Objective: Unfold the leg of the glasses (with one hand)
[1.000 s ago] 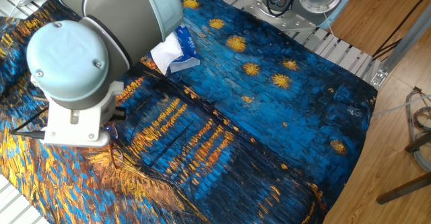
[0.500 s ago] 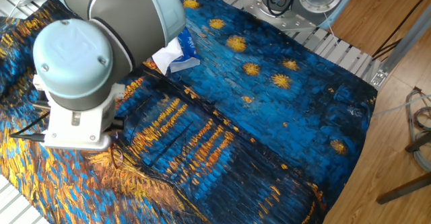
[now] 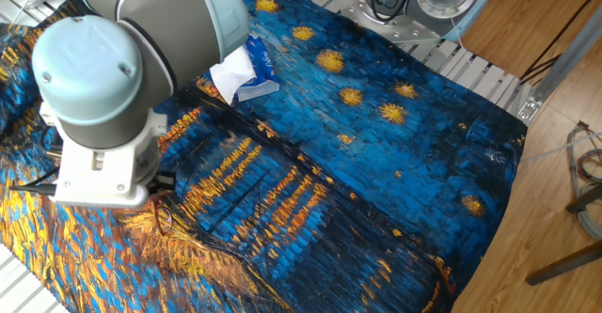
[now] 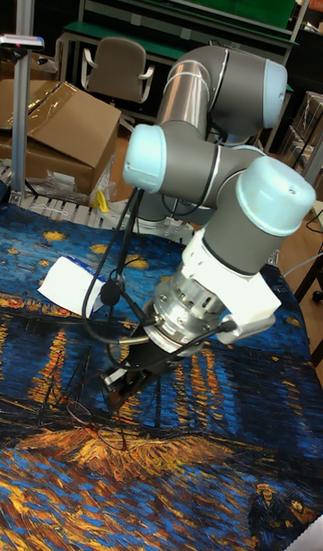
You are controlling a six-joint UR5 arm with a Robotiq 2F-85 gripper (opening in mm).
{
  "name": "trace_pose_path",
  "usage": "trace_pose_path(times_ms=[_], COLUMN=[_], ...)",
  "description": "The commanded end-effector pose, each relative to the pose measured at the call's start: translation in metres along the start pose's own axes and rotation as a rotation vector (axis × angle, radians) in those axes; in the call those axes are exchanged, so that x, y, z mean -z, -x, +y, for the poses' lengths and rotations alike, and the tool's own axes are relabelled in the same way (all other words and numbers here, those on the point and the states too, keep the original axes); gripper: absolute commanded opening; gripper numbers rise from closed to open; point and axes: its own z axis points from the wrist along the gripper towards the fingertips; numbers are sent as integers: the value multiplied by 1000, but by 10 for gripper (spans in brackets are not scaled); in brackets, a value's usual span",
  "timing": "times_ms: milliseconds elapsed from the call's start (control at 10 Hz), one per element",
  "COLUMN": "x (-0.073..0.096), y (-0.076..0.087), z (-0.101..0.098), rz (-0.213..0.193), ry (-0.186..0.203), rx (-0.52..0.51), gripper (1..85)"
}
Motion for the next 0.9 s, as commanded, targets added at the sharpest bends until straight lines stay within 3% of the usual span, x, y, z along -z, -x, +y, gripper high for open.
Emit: trace_pose_path(times_ms=[0, 600, 800], x=[-6, -14, -13], y=[-2, -16, -24], z=[-1, 12, 12], rz=[-20, -7, -1], ry=[23, 71, 71], rx=[0, -28, -31], gripper=[10, 10, 10])
